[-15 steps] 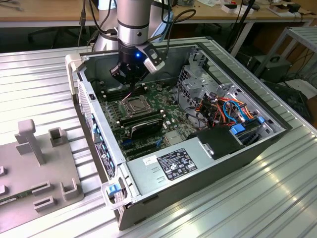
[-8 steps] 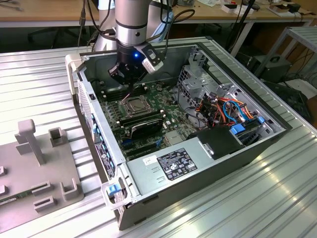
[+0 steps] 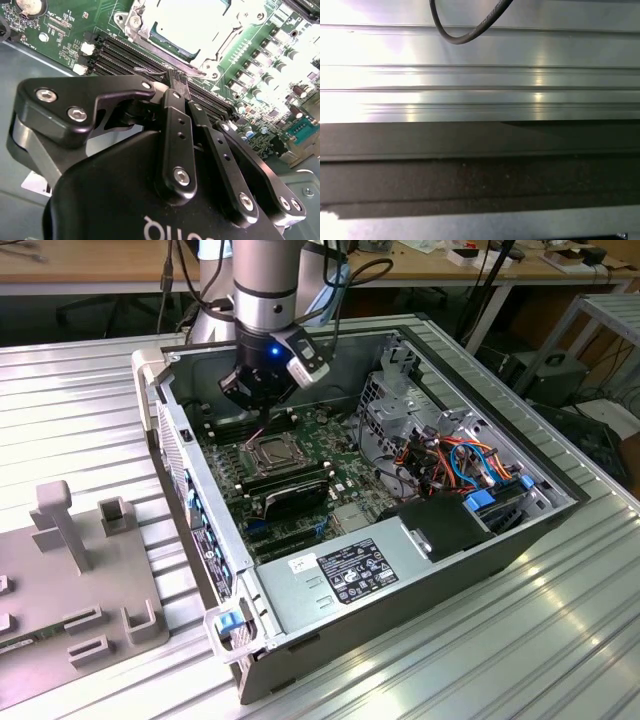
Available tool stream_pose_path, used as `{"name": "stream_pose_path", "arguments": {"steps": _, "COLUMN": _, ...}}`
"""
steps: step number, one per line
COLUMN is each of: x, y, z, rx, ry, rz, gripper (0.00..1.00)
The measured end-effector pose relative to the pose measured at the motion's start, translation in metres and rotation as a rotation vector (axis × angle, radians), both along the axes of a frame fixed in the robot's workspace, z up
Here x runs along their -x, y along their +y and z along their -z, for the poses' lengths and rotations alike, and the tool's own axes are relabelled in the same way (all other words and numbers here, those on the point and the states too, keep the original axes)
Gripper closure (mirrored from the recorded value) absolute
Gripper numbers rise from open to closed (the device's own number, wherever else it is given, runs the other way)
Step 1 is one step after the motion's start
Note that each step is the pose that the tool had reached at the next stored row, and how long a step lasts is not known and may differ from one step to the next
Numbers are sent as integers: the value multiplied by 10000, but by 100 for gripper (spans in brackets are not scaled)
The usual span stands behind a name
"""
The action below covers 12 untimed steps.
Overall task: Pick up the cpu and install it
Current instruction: 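Install the first cpu locking lever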
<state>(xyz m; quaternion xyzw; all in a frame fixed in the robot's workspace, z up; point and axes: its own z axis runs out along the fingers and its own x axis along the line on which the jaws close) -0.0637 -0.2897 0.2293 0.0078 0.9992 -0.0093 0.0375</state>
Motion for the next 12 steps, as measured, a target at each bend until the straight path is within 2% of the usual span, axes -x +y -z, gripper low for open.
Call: {"name": "stream_pose_path", "arguments": {"steps": 12, "x": -43, "y": 15, "z": 55, "rx": 0, "ry": 1, "rz": 0, "gripper": 89}}
